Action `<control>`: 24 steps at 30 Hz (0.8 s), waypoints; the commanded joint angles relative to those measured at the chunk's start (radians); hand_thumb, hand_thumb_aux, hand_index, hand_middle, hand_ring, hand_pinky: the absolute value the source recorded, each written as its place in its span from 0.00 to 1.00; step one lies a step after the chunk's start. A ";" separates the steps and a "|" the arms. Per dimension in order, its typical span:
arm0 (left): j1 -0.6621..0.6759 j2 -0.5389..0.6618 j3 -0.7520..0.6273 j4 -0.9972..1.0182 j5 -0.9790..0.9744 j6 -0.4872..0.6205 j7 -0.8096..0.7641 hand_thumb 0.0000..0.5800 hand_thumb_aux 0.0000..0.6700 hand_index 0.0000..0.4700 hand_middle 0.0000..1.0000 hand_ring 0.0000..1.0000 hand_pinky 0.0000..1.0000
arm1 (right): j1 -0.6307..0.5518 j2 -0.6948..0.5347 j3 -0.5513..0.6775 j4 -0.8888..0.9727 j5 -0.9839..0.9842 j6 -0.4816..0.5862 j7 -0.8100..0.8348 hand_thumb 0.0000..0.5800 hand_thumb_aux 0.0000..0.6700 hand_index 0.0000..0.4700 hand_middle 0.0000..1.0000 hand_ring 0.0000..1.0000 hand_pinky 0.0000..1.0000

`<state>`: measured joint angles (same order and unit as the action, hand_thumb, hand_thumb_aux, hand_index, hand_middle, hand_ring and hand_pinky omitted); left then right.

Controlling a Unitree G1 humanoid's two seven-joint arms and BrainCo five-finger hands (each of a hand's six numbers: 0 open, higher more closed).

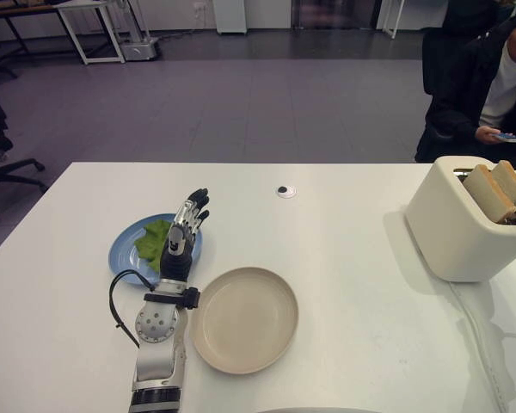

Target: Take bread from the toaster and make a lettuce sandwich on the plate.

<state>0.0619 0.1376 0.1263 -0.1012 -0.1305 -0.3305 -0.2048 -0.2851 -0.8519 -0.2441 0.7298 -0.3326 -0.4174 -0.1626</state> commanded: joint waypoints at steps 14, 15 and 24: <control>0.031 0.006 -0.006 -0.045 -0.007 0.015 -0.005 0.00 0.00 0.00 0.00 0.00 0.00 | -0.028 0.060 -0.282 -0.756 0.448 0.263 0.136 1.00 1.00 1.00 0.00 0.00 0.00; 0.032 0.007 -0.007 -0.050 -0.009 0.020 -0.007 0.00 0.00 0.00 0.00 0.00 0.00 | -0.032 0.075 -0.265 -0.829 0.475 0.303 0.147 1.00 1.00 1.00 0.00 0.00 0.00; 0.031 0.028 0.014 -0.074 -0.021 0.048 -0.017 0.00 0.00 0.00 0.00 0.00 0.00 | -0.004 0.370 0.340 -1.290 0.715 0.793 0.327 1.00 1.00 1.00 0.00 0.00 0.00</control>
<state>0.0845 0.1522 0.1293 -0.1642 -0.1424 -0.2980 -0.2188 -0.3193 -0.5213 0.0209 -0.5280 0.3567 0.3080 0.1532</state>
